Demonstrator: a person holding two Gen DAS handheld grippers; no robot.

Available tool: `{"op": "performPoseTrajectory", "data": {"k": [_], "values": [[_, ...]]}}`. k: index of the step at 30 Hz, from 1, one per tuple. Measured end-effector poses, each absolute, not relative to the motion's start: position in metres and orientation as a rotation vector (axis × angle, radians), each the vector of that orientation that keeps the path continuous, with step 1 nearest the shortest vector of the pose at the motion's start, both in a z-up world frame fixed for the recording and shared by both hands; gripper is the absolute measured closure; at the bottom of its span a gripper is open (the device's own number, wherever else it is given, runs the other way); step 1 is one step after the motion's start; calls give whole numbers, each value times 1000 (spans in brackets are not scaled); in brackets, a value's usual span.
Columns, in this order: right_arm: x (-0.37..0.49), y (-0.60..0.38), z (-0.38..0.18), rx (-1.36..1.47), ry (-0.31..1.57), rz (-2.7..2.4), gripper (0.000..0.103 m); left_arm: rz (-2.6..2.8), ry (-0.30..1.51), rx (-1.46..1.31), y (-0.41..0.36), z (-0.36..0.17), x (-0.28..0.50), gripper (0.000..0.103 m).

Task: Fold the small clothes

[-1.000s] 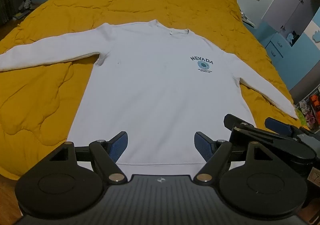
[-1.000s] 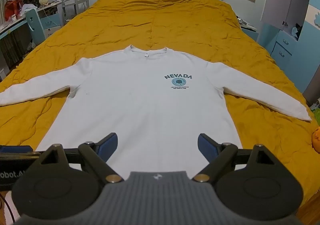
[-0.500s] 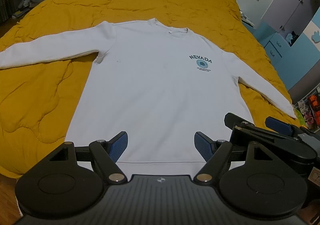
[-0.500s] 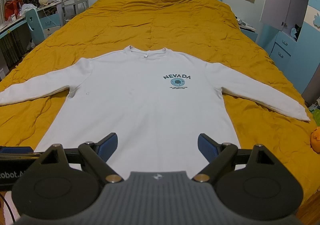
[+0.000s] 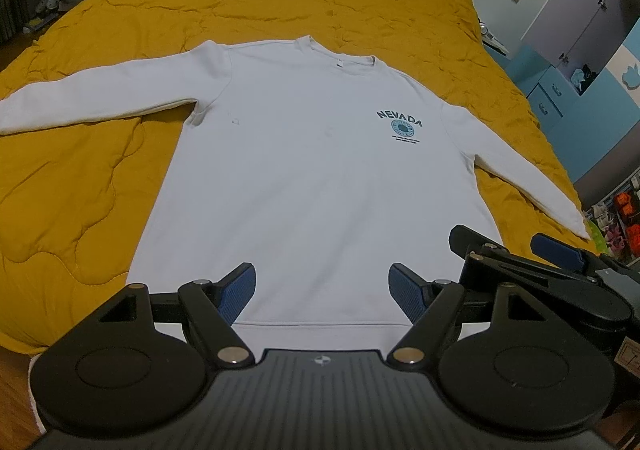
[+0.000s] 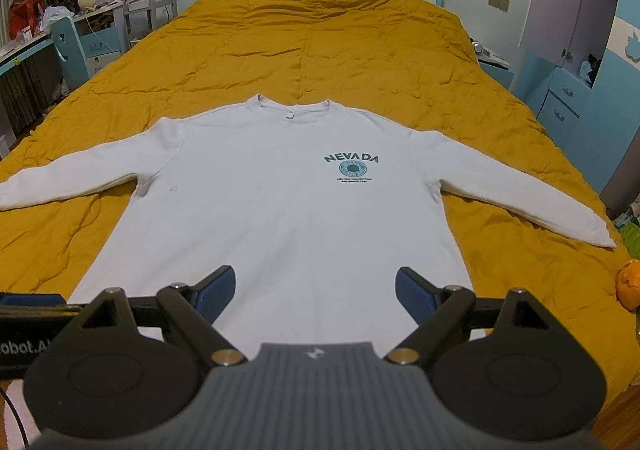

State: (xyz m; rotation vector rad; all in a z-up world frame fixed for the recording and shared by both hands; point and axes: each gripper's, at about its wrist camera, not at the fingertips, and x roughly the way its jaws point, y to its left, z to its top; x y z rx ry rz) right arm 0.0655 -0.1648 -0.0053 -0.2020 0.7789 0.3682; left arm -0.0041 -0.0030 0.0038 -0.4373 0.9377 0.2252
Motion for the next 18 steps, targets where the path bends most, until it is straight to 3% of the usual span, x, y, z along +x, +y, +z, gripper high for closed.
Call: {"op": "performPoseTrajectory", "data": {"k": [18], "values": [[67,-164,-5,-204,789,364,20,224,949,-443,-2,0,-3,14]]}}
